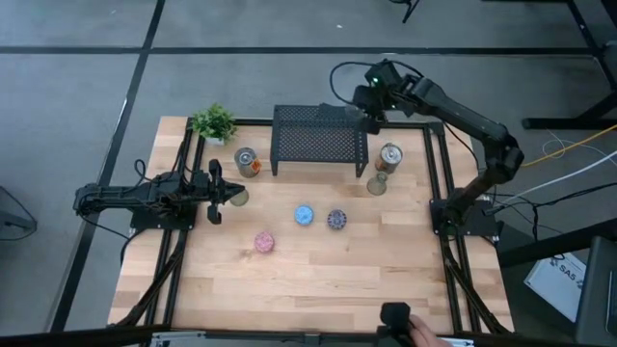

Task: Pick & Place candle stick holders
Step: Put the middle green glass candle holder on the shelf

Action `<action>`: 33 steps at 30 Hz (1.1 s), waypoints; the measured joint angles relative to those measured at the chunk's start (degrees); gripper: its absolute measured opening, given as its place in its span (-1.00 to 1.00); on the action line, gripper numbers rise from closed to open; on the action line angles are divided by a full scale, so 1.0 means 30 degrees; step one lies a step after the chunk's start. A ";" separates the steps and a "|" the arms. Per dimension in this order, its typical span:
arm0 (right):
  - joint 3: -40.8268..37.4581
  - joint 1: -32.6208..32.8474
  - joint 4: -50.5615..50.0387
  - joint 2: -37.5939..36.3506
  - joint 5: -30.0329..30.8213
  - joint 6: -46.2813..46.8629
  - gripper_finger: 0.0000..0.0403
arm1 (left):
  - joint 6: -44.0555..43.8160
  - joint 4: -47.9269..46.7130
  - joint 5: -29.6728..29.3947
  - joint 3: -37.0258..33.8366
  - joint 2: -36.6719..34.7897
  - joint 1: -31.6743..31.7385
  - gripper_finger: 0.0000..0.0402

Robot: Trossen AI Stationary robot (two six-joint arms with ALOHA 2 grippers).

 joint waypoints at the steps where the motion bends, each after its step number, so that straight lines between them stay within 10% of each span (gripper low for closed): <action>1: 0.0249 0.0000 -0.0392 0.0266 0.0011 -0.0007 -0.82 | 0.0003 0.0000 0.0000 0.0002 0.0000 0.0006 -0.94; 33: 0.0726 0.0051 -0.1267 0.1559 -0.0648 -0.1521 -0.78 | 0.0006 0.0000 -0.0001 0.0002 0.0000 -0.0002 -0.94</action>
